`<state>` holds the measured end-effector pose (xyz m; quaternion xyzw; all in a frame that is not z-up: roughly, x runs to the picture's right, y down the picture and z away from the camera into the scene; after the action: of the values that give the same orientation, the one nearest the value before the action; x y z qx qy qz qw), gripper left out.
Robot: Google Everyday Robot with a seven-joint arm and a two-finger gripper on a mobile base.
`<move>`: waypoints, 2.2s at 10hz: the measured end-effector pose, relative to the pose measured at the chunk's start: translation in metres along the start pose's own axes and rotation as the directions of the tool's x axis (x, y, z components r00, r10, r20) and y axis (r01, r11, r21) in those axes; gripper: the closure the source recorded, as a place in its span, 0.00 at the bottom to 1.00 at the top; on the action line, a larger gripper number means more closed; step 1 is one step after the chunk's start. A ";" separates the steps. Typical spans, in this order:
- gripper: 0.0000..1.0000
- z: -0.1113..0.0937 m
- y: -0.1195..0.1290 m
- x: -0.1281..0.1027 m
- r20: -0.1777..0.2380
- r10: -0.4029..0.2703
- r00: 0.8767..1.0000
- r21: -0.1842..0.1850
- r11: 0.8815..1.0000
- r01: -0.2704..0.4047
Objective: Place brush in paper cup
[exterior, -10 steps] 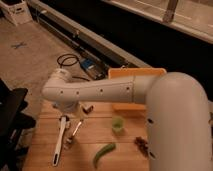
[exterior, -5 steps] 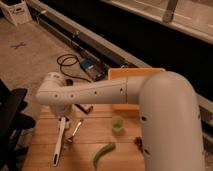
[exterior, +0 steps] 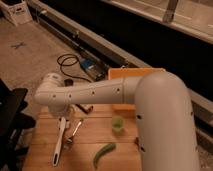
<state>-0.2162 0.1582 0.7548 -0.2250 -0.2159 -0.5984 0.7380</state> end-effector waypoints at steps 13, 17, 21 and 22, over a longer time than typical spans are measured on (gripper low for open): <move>0.35 0.085 -0.022 -0.041 0.259 -0.057 0.964 0.062 0.997 0.042; 0.64 0.093 -0.026 -0.048 0.281 -0.076 0.957 0.051 0.997 0.064; 0.99 0.094 -0.025 -0.048 0.282 -0.066 0.957 0.037 0.998 0.058; 1.00 0.094 -0.025 -0.047 0.280 -0.065 0.958 0.036 0.998 0.057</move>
<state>-0.2542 0.2464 0.8043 -0.2905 -0.3335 -0.5800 0.6841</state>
